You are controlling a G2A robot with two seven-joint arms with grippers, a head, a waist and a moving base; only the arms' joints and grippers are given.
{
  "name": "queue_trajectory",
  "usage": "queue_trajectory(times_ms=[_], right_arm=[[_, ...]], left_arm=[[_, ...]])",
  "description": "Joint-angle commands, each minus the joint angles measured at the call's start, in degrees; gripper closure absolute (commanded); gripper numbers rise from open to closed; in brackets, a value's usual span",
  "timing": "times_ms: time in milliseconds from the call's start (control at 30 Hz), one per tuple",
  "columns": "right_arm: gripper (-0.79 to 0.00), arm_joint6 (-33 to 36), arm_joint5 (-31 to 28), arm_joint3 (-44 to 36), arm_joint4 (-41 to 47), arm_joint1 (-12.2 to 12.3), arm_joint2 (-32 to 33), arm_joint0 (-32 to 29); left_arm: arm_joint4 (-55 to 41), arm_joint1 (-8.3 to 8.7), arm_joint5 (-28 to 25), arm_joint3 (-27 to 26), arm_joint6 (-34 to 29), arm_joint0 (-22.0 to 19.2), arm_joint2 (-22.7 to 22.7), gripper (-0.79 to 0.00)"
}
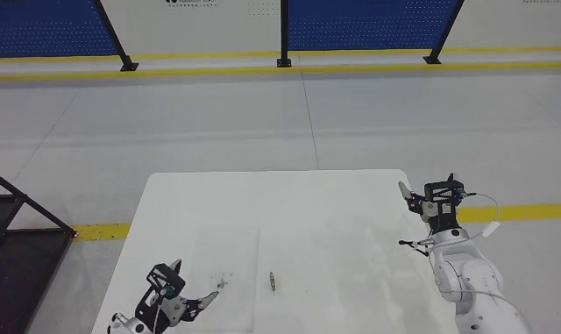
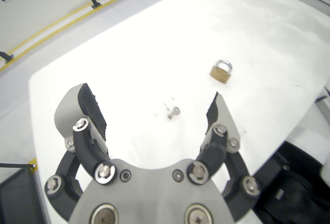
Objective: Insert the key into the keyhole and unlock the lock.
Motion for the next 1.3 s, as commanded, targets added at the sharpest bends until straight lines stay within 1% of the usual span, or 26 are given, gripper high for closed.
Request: queue_trajectory(times_ms=[0,67,100,133,233,333,400,467,533,633,733,800,867,933,967,1133,1267], right_arm=[[-0.785,0.0,0.0,0.0,0.0,0.0,0.0,0.0],[-0.785,0.0,0.0,0.0,0.0,0.0,0.0,0.0],[-0.785,0.0,0.0,0.0,0.0,0.0,0.0,0.0],[-0.785,0.0,0.0,0.0,0.0,0.0,0.0,0.0],[-0.785,0.0,0.0,0.0,0.0,0.0,0.0,0.0],[-0.785,0.0,0.0,0.0,0.0,0.0,0.0,0.0],[-0.785,0.0,0.0,0.0,0.0,0.0,0.0,0.0],[-0.785,0.0,0.0,0.0,0.0,0.0,0.0,0.0],[-0.785,0.0,0.0,0.0,0.0,0.0,0.0,0.0],[-0.785,0.0,0.0,0.0,0.0,0.0,0.0,0.0],[-0.785,0.0,0.0,0.0,0.0,0.0,0.0,0.0],[-0.785,0.0,0.0,0.0,0.0,0.0,0.0,0.0],[-0.785,0.0,0.0,0.0,0.0,0.0,0.0,0.0],[-0.785,0.0,0.0,0.0,0.0,0.0,0.0,0.0],[-0.785,0.0,0.0,0.0,0.0,0.0,0.0,0.0],[-0.785,0.0,0.0,0.0,0.0,0.0,0.0,0.0],[-0.785,0.0,0.0,0.0,0.0,0.0,0.0,0.0]], left_arm=[[-3.9,-0.29,2.0,-0.9,-6.7,0.0,2.5,-0.785],[-7.5,-0.41,3.2,-1.6,-13.5,-0.6,3.9,-0.785],[-9.2,-0.44,3.6,-2.0,-16.7,-1.5,4.5,-0.785],[-8.7,-0.43,5.0,-2.2,-19.4,-2.8,4.7,-0.785],[-8.9,-0.58,8.3,-0.8,-24.8,-6.2,7.0,-0.785],[-7.2,-0.69,10.3,0.9,-27.5,-9.3,9.5,-0.785],[-5.4,-0.79,11.9,1.9,-28.7,-11.0,11.2,-0.782],[-3.1,-0.9,13.9,3.0,-29.9,-12.6,12.7,-0.751],[-1.7,-0.98,14.8,4.0,-30.8,-14.0,14.1,-0.659],[-0.3,-1.1,16.0,5.1,-32.0,-15.0,15.9,-0.579],[0.3,-1.21,16.6,6.2,-32.6,-15.9,17.3,-0.588],[0.7,-1.24,16.9,6.7,-32.8,-16.4,17.9,-0.56],[1.0,-1.27,17.1,7.1,-32.9,-16.8,18.5,-0.514],[1.4,-1.3,17.4,7.6,-32.9,-17.2,19.0,-0.446],[1.6,-1.33,17.7,8.0,-32.9,-17.4,19.2,-0.376],[1.9,-1.39,18.0,8.9,-32.0,-18.2,20.2,-0.357],[1.5,-1.36,18.0,9.6,-31.6,-18.6,20.2,-0.317]])
